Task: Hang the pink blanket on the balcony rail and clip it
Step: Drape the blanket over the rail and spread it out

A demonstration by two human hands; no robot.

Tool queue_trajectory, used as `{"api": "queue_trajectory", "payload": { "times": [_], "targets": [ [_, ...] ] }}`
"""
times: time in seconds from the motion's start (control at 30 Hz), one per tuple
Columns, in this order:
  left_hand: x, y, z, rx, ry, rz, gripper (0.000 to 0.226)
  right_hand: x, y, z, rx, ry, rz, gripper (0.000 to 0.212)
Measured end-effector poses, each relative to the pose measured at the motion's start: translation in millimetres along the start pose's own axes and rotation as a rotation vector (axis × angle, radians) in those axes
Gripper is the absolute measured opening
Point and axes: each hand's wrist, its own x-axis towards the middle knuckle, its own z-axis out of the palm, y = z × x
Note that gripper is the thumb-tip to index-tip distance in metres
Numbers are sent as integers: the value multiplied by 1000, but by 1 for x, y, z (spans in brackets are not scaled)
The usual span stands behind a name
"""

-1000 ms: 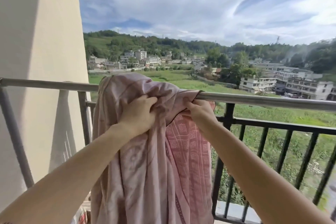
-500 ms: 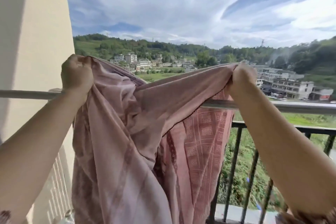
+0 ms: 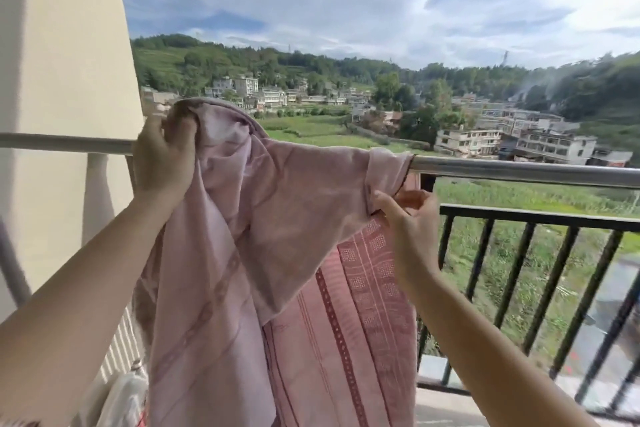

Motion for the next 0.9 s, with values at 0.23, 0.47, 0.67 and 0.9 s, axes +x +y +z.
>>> {"api": "queue_trajectory", "payload": {
  "times": [0.23, 0.47, 0.67, 0.9],
  "targets": [
    [-48, -7, -11, 94, -81, 90, 33, -22, 29, 45, 213, -424, 405, 31],
    [-43, -10, -39, 227, -4, 81, 50, 21, 8, -16, -14, -360, 212, 24],
    [-124, -13, -30, 227, -105, 250, 38, 27, 13, -56, -521, -341, -78, 28],
    [-213, 9, 1, 243, -156, 186, 35, 28, 22, -85, -629, -270, -111, 43]
  ]
}}
